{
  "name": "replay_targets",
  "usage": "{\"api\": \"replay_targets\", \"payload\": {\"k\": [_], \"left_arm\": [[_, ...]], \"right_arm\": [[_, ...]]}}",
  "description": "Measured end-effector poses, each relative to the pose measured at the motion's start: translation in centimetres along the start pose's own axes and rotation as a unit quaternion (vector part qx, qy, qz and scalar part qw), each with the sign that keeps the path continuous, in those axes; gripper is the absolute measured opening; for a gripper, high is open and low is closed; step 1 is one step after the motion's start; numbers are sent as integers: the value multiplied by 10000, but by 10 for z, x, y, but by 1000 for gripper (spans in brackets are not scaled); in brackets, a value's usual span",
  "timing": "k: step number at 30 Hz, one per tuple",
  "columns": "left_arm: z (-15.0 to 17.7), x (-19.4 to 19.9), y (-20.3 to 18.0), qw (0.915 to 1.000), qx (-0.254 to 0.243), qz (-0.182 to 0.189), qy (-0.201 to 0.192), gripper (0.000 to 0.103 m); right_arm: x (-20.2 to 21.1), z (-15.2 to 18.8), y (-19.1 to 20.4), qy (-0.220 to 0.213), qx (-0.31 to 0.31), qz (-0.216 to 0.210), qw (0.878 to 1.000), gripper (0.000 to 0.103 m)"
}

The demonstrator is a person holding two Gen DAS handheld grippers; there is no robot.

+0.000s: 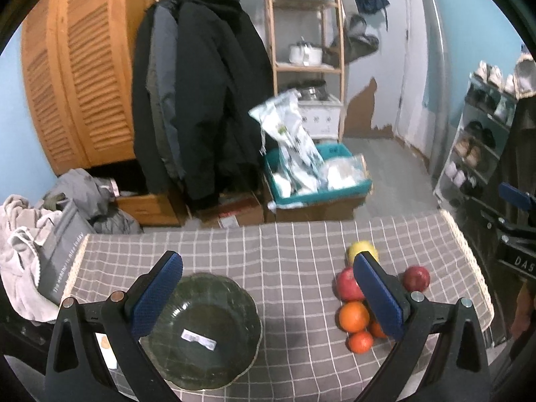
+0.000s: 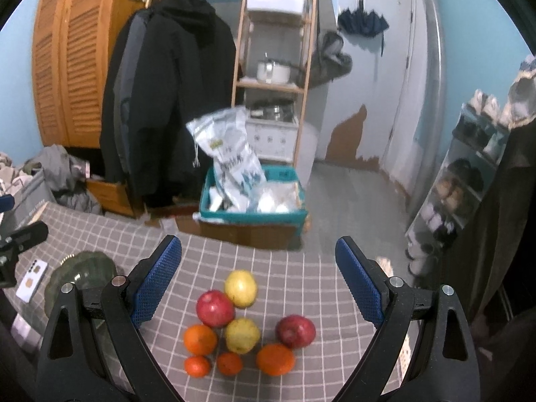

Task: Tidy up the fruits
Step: 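Move both tools toward the fruit cluster and lower the right tool over the large orange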

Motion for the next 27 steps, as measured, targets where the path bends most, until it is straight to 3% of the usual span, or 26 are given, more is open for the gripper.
{"api": "replay_targets", "payload": {"k": [13, 27], "left_arm": [[34, -53, -38, 9956, -409, 177, 819, 103], [74, -106, -68, 9845, -663, 397, 1574, 103]], "right_arm": [[-43, 46, -24, 985, -253, -35, 9948, 91], [-95, 110, -49, 2139, -682, -59, 9745, 91]]}}
Point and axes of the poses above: each gripper's, at about its wrist camera, not at the fingertips, and x roughly against the way its jaws point, y to its left, z to its underside, the point moved 5 cm from there along -x, roughly the way its jaws point, and after that the axes turned 6 degrees about -z, right-handed, at the moved point
